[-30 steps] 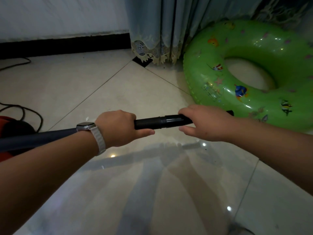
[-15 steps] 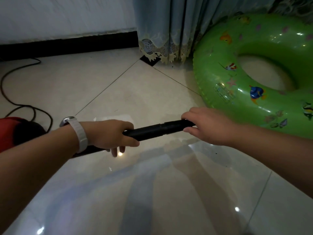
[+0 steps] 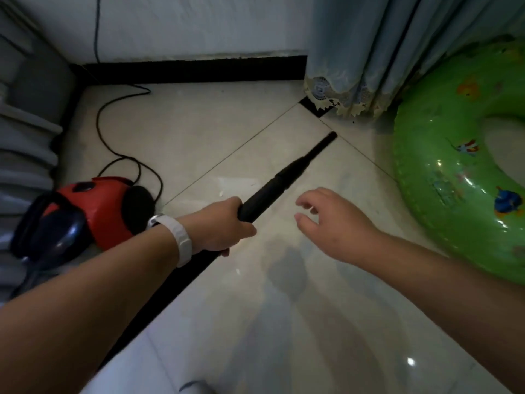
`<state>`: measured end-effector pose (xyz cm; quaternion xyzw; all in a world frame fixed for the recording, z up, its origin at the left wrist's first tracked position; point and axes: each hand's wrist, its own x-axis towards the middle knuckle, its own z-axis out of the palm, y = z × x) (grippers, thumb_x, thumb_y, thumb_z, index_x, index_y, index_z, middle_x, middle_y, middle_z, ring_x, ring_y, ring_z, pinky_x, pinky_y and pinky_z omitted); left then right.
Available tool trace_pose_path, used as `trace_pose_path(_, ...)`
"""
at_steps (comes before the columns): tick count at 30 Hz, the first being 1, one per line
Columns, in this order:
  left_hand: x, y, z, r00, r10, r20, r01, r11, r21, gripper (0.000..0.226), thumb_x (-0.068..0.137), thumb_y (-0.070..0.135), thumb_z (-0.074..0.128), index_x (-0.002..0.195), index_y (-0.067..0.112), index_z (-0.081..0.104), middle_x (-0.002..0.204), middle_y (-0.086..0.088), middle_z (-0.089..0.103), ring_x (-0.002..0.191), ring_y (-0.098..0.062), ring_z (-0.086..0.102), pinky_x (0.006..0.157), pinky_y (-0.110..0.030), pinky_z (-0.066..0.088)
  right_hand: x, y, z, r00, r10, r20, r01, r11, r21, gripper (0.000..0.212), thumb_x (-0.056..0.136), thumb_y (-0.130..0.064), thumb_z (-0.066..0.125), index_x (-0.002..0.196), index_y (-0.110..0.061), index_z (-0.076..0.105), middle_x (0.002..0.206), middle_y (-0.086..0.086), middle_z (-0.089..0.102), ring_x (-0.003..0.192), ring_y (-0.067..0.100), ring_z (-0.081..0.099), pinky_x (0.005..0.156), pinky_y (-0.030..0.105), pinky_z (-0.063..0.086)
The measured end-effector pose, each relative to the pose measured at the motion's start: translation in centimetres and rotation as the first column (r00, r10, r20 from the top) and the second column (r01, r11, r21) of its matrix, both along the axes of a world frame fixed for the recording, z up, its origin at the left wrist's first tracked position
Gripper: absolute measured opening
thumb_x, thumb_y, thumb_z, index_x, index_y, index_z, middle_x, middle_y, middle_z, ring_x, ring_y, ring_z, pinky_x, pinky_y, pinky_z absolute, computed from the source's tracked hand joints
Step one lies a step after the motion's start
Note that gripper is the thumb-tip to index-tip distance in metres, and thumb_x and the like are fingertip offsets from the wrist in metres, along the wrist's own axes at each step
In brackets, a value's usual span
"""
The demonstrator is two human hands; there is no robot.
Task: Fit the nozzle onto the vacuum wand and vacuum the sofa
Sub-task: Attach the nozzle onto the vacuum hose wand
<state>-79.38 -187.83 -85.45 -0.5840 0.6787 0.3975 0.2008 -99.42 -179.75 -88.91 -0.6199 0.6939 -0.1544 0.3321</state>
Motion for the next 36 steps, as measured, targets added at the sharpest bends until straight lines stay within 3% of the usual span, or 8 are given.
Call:
trace_pose_path(5,1.9,0.3,5.9,0.902,0.396,-0.17,-0.402,0.916,0.0,0.027,0.091,0.022,0.065,0.114,0.016,0.052,0.093,-0.012,0.065,0.058,-0.023,0.064,0.061,-0.035,0.06,7.2,2.0,7.3,0.944,-0.167,0.285,0.107,0.971,0.216,0.022,0.096,-0.039,0.059,0.114,-0.026,0.061,0.096,-0.012,0.059,0.079,0.006,0.056,0.07,0.023,0.043)
trace_pose_path(11,4.5,-0.5,14.1,0.69,0.617,-0.379,-0.666,0.746,0.001,0.027,0.089,0.02,0.067,0.112,0.018,0.054,0.091,-0.011,0.065,0.061,-0.022,0.064,0.067,-0.039,0.061,13.7,3.0,15.2,0.828,-0.299,0.475,0.089,0.906,0.414,0.034,0.09,-0.051,0.061,0.118,-0.033,0.052,0.103,-0.011,0.061,0.085,0.008,0.06,0.069,0.025,0.046)
trace_pose_path(15,6.5,-1.3,19.0,0.465,0.732,-0.498,-0.823,0.565,0.061,0.014,0.091,0.016,0.065,0.095,0.02,0.053,0.082,-0.007,0.06,0.06,-0.02,0.06,0.064,-0.034,0.056,17.9,3.5,19.5,0.783,-0.333,0.525,0.025,0.86,0.509,0.042,0.088,-0.05,0.064,0.122,-0.035,0.045,0.103,-0.012,0.062,0.086,0.009,0.065,0.07,0.026,0.049)
trace_pose_path(19,9.7,-1.5,21.6,0.173,0.806,-0.565,-0.934,0.316,0.164,0.012,0.086,0.015,0.065,0.093,0.013,0.055,0.078,-0.008,0.058,0.053,-0.019,0.057,0.059,-0.034,0.052,20.5,3.5,22.2,0.822,-0.311,0.478,0.036,0.864,0.502,0.03,0.091,-0.044,0.064,0.113,-0.033,0.047,0.092,-0.01,0.066,0.079,0.016,0.068,0.073,0.038,0.056)
trace_pose_path(23,14.4,-0.3,23.3,-0.095,0.819,-0.566,-0.957,0.081,0.278,0.021,0.081,0.018,0.07,0.097,0.01,0.06,0.074,-0.008,0.058,0.054,-0.02,0.056,0.058,-0.035,0.049,21.7,3.4,23.0,0.922,-0.121,0.369,-0.117,0.819,0.561,0.024,0.09,-0.043,0.064,0.103,-0.031,0.049,0.09,-0.004,0.066,0.078,0.021,0.069,0.075,0.039,0.056)
trace_pose_path(26,18.8,2.4,23.9,-0.236,0.812,-0.533,-0.937,-0.044,0.347,0.021,0.085,0.014,0.071,0.102,0.006,0.062,0.069,-0.006,0.059,0.055,-0.018,0.058,0.06,-0.034,0.051,23.1,3.2,23.8,0.928,0.04,0.37,-0.272,0.752,0.601,0.018,0.087,-0.039,0.064,0.098,-0.029,0.054,0.085,0.001,0.066,0.066,0.014,0.062,0.065,0.031,0.051)
trace_pose_path(30,25.4,4.5,24.6,-0.455,0.755,-0.471,-0.86,-0.236,0.453,0.013,0.089,0.009,0.068,0.097,0.006,0.057,0.062,-0.004,0.056,0.049,-0.017,0.057,0.058,-0.031,0.051,27.3,2.8,25.2,0.931,0.165,0.324,-0.33,0.758,0.562,0.016,0.082,-0.032,0.063,0.091,-0.02,0.06,0.067,-0.005,0.055,0.056,0.009,0.051,0.055,0.027,0.041)
trace_pose_path(36,33.7,3.3,25.9,-0.656,0.62,-0.429,-0.733,-0.391,0.556,0.014,0.087,0.008,0.067,0.081,0.011,0.055,0.058,-0.003,0.052,0.046,-0.016,0.052,0.056,-0.031,0.049,35.1,-0.2,26.4,0.914,0.291,0.284,-0.4,0.764,0.506,0.023,0.087,-0.045,0.067,0.09,-0.024,0.058,0.065,-0.005,0.055,0.057,0.009,0.051,0.057,0.028,0.04)
